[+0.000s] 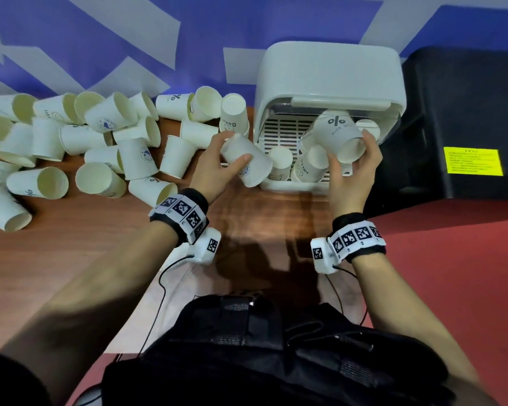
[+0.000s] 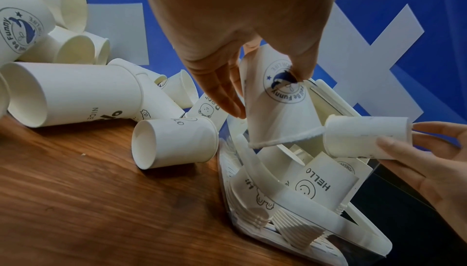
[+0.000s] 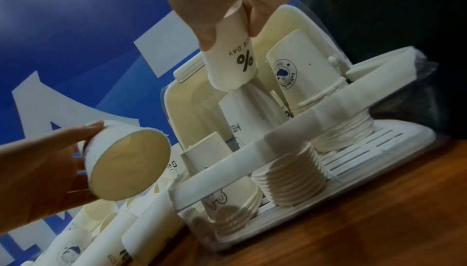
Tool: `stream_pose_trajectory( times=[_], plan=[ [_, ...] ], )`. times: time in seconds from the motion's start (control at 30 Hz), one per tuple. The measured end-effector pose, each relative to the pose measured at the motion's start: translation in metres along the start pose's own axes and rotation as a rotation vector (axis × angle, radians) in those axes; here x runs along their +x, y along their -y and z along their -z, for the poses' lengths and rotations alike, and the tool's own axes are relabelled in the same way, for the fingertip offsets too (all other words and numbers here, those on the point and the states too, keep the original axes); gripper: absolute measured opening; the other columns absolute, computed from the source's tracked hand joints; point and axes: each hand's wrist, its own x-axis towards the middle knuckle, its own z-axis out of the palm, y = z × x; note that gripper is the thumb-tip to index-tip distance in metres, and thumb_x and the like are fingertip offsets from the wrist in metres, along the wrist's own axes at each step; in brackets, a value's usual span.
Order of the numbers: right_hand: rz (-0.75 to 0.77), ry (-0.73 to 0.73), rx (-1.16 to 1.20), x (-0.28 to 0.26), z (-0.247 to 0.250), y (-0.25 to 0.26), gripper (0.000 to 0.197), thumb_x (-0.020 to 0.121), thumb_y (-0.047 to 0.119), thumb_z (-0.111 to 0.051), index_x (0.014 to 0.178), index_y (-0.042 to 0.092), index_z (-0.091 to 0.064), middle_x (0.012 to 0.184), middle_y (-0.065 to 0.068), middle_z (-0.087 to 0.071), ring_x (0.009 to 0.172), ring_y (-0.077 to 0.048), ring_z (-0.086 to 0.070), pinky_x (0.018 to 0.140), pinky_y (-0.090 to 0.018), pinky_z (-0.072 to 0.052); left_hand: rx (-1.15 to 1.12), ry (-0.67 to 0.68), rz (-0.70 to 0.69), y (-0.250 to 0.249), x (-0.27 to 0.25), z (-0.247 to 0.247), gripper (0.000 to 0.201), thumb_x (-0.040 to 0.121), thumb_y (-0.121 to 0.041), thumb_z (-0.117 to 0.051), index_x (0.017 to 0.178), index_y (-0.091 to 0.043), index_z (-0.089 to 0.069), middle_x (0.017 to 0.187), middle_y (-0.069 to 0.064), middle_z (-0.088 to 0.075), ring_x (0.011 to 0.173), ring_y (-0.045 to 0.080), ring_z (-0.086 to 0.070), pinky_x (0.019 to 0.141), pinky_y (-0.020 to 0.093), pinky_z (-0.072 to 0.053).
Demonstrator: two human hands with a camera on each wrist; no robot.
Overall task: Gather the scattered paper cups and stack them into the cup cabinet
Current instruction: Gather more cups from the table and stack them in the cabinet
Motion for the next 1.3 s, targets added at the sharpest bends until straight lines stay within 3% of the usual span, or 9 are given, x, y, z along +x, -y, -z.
stream_pose_trajectory(
  times=[0.13, 0.23, 0.37, 0.5, 0.6, 0.8, 0.93, 1.1, 1.3],
  plan=[
    [0.033, 0.023, -0.198, 0.016, 0.0, -0.002, 0.057, 0.086, 0.018, -0.068, 0.134, 0.003, -0.042, 0.137, -0.011, -0.046, 0.128, -0.024, -0.041, 0.109, -0.034, -0.034, -0.003, -0.004, -0.004, -0.001, -0.001, 0.0, 0.052, 0.088, -0.028, -0.068, 0.132, -0.015, -0.044, 0.12, -0.001, -0.054, 0.104, 0.013, -0.053, 0.076, 0.005, -0.043],
    [0.035, 0.026, -0.306, 0.022, -0.004, -0.004, 0.056, 0.084, 0.025, -0.067, 0.133, 0.007, -0.045, 0.134, -0.007, -0.05, 0.123, -0.024, -0.04, 0.103, -0.04, -0.038, 0.005, -0.006, -0.016, 0.0, -0.001, -0.001, 0.052, 0.088, -0.027, -0.068, 0.132, -0.014, -0.044, 0.122, -0.002, -0.052, 0.107, 0.012, -0.051, 0.075, 0.003, -0.041],
    [0.066, -0.007, -0.362, 0.027, -0.012, -0.004, 0.052, 0.083, 0.022, -0.065, 0.132, 0.009, -0.048, 0.134, -0.006, -0.051, 0.123, -0.024, -0.039, 0.105, -0.028, -0.032, 0.012, 0.001, -0.006, 0.002, -0.002, 0.0, 0.051, 0.089, -0.025, -0.067, 0.132, -0.013, -0.043, 0.122, -0.003, -0.051, 0.107, 0.01, -0.049, 0.075, 0.002, -0.041],
    [0.059, -0.075, -0.307, 0.032, -0.02, -0.006, 0.044, 0.085, 0.022, -0.064, 0.125, 0.007, -0.052, 0.136, -0.009, -0.049, 0.127, -0.025, -0.039, 0.108, -0.035, -0.031, 0.0, 0.007, 0.005, 0.007, -0.002, 0.0, 0.049, 0.088, -0.025, -0.068, 0.129, -0.014, -0.044, 0.119, -0.006, -0.051, 0.106, 0.008, -0.049, 0.076, 0.003, -0.041],
    [0.149, -0.095, -0.407, 0.038, -0.025, -0.014, 0.031, 0.089, 0.026, -0.059, 0.112, 0.005, -0.059, 0.139, -0.01, -0.049, 0.129, -0.029, -0.04, 0.109, -0.033, -0.025, -0.006, 0.014, 0.012, 0.01, -0.002, 0.0, 0.048, 0.088, -0.027, -0.068, 0.128, -0.017, -0.044, 0.118, -0.007, -0.052, 0.106, 0.006, -0.05, 0.08, 0.005, -0.041],
    [0.253, -0.097, -0.554, 0.048, -0.028, -0.027, 0.031, 0.092, 0.03, -0.058, 0.116, 0.012, -0.065, 0.127, -0.015, -0.055, 0.122, -0.034, -0.046, 0.105, -0.045, -0.03, -0.043, 0.038, 0.04, 0.012, -0.001, -0.001, 0.051, 0.085, -0.032, -0.068, 0.128, -0.018, -0.045, 0.117, -0.005, -0.054, 0.107, 0.01, -0.052, 0.085, 0.015, -0.044],
    [0.241, -0.02, -0.7, 0.054, -0.028, -0.03, 0.033, 0.094, 0.037, -0.053, 0.114, 0.014, -0.067, 0.122, -0.014, -0.059, 0.126, -0.037, -0.043, 0.11, -0.05, -0.025, -0.038, 0.038, 0.05, 0.013, -0.001, -0.002, 0.048, 0.087, -0.029, -0.068, 0.128, -0.019, -0.045, 0.117, -0.006, -0.055, 0.106, 0.009, -0.052, 0.086, 0.016, -0.044],
    [0.15, 0.208, -0.921, 0.055, -0.03, -0.022, 0.048, 0.101, 0.043, -0.026, 0.116, 0.022, -0.067, 0.136, -0.007, -0.053, 0.143, -0.035, -0.021, 0.117, -0.055, 0.0, -0.053, 0.029, 0.04, 0.011, -0.001, -0.002, 0.046, 0.087, -0.027, -0.068, 0.126, -0.019, -0.046, 0.114, -0.008, -0.055, 0.101, 0.002, -0.053, 0.081, 0.009, -0.043],
    [0.109, 0.389, -1.002, 0.058, -0.024, -0.013, 0.052, 0.101, 0.045, -0.024, 0.112, 0.021, -0.069, 0.143, -0.009, -0.046, 0.145, -0.037, -0.009, 0.115, -0.059, 0.006, -0.071, 0.045, -0.006, 0.0, -0.004, -0.004, 0.051, 0.083, -0.036, -0.066, 0.126, -0.019, -0.045, 0.116, -0.007, -0.055, 0.102, 0.0, -0.052, 0.078, 0.009, -0.044]
  ],
)
